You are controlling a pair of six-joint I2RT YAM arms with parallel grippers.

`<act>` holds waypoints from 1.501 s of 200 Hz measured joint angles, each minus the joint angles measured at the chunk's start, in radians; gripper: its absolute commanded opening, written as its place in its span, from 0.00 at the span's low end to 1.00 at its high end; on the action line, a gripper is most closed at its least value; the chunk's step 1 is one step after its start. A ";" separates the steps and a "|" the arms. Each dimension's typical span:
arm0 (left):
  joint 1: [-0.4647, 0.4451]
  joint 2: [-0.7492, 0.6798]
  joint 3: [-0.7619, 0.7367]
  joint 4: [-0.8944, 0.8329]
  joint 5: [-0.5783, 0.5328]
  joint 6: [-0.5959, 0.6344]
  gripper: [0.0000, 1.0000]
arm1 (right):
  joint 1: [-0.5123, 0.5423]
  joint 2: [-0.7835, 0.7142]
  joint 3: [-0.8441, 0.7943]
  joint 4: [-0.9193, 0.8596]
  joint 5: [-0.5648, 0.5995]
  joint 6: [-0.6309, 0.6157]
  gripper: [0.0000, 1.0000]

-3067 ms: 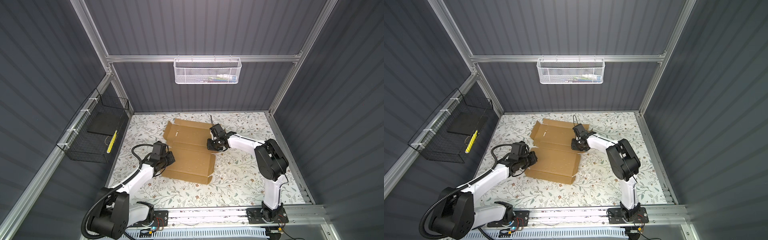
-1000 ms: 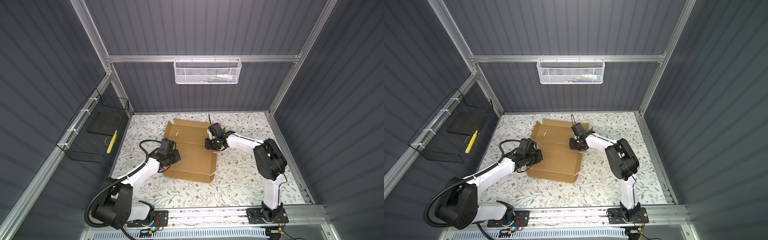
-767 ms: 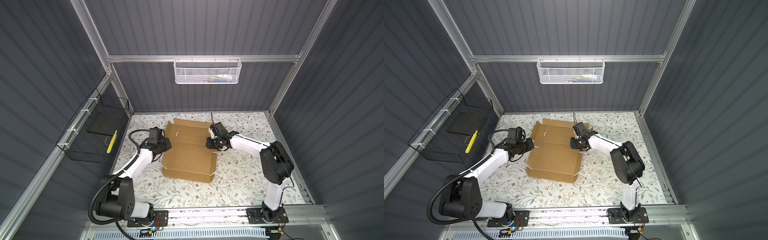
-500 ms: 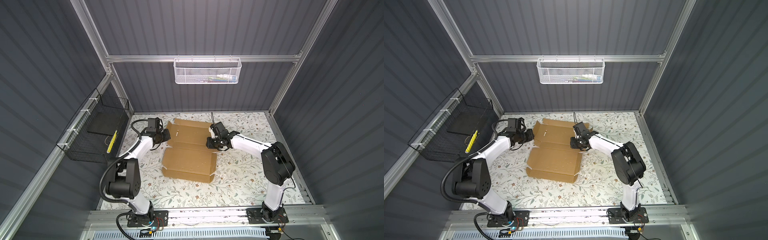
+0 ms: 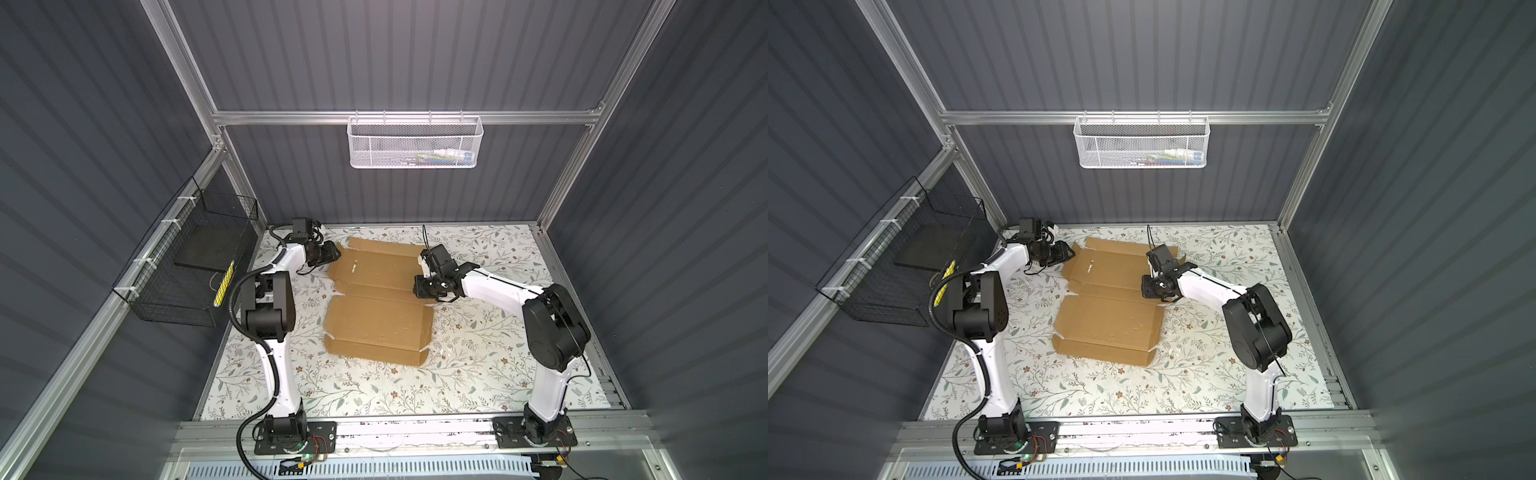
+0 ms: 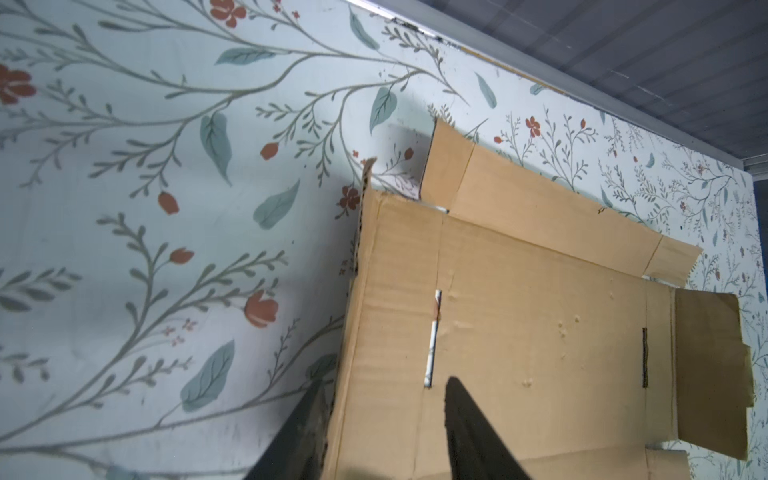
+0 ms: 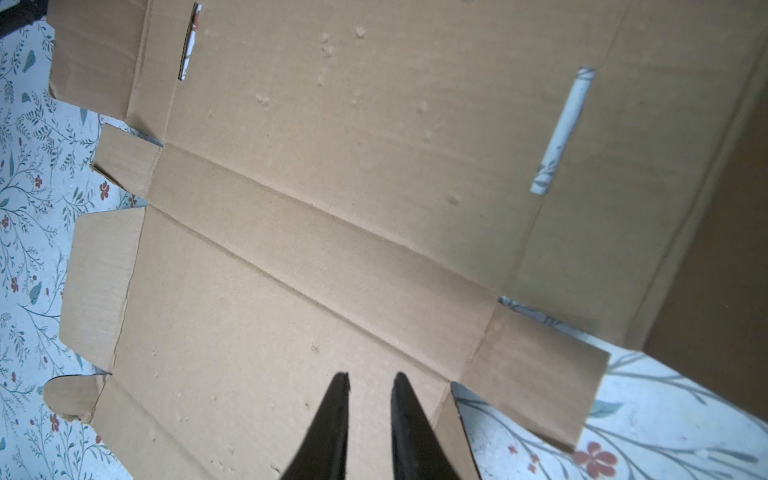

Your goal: Fold the paper box

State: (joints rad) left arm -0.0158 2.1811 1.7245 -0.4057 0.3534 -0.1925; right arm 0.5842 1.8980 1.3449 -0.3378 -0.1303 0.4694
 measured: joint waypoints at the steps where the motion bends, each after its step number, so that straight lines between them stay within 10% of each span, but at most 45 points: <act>1: 0.000 0.005 0.006 -0.002 0.002 0.001 0.46 | 0.000 0.000 0.000 0.000 0.000 0.000 0.23; 66: 0.000 0.169 0.176 -0.083 0.016 0.062 0.38 | -0.010 0.000 0.000 0.000 0.000 0.000 0.23; 156: 0.004 0.167 0.098 -0.006 0.035 0.051 0.00 | -0.013 -0.002 0.000 0.011 -0.007 0.018 0.27; 300: 0.005 -0.315 -0.792 0.758 0.069 -0.185 0.00 | 0.040 -0.083 -0.017 0.236 -0.065 0.400 0.47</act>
State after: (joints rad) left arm -0.0113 1.8656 0.9325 0.3519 0.4229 -0.3775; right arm 0.6247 1.8153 1.3281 -0.1017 -0.1955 0.8696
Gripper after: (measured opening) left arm 0.047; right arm 0.468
